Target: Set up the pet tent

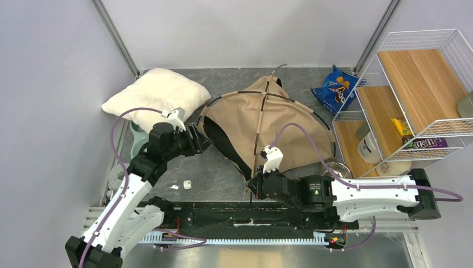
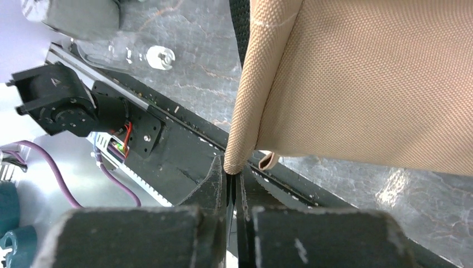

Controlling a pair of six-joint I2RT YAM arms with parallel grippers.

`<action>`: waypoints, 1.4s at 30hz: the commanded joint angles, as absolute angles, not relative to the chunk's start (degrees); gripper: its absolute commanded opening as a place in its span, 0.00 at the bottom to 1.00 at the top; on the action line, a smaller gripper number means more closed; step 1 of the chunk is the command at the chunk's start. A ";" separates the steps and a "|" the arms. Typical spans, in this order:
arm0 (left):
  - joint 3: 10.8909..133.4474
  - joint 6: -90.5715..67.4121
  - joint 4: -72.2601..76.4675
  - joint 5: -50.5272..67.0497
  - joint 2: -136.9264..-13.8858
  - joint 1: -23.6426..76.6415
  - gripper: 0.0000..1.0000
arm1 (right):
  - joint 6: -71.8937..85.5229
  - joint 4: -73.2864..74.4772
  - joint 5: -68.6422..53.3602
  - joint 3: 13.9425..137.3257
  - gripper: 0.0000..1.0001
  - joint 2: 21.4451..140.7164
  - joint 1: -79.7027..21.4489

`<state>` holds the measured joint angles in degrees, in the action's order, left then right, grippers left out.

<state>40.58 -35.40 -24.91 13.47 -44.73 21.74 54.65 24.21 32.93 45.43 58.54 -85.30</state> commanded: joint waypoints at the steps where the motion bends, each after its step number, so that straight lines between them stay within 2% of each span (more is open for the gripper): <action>1: 41.93 -36.18 -23.76 13.38 -42.28 21.96 0.62 | 48.04 20.92 40.53 51.75 0.00 56.27 -85.14; 10: 49.97 -31.94 -29.75 9.53 -39.24 21.92 0.62 | 37.64 15.43 44.16 53.35 0.00 49.54 -84.12; 16: 51.66 -30.14 -30.05 12.58 -37.27 21.91 0.62 | 35.92 14.01 45.69 57.02 0.00 51.55 -83.16; 24: 43.15 -27.63 -22.23 24.05 -31.94 21.90 0.62 | 46.27 9.78 49.80 60.37 0.00 56.87 -78.97; 31: 39.62 -28.19 -17.67 25.45 -32.31 21.92 0.62 | 54.01 6.09 49.83 61.86 0.00 60.99 -72.09; 42: 40.44 -24.27 -9.26 25.39 -40.37 21.89 0.62 | 62.74 12.13 38.27 70.27 0.00 69.40 -59.79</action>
<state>39.35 -28.64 -17.06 23.14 -37.78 21.74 58.08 10.50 41.47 65.95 67.40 -63.59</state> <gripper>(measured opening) 0.620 0.033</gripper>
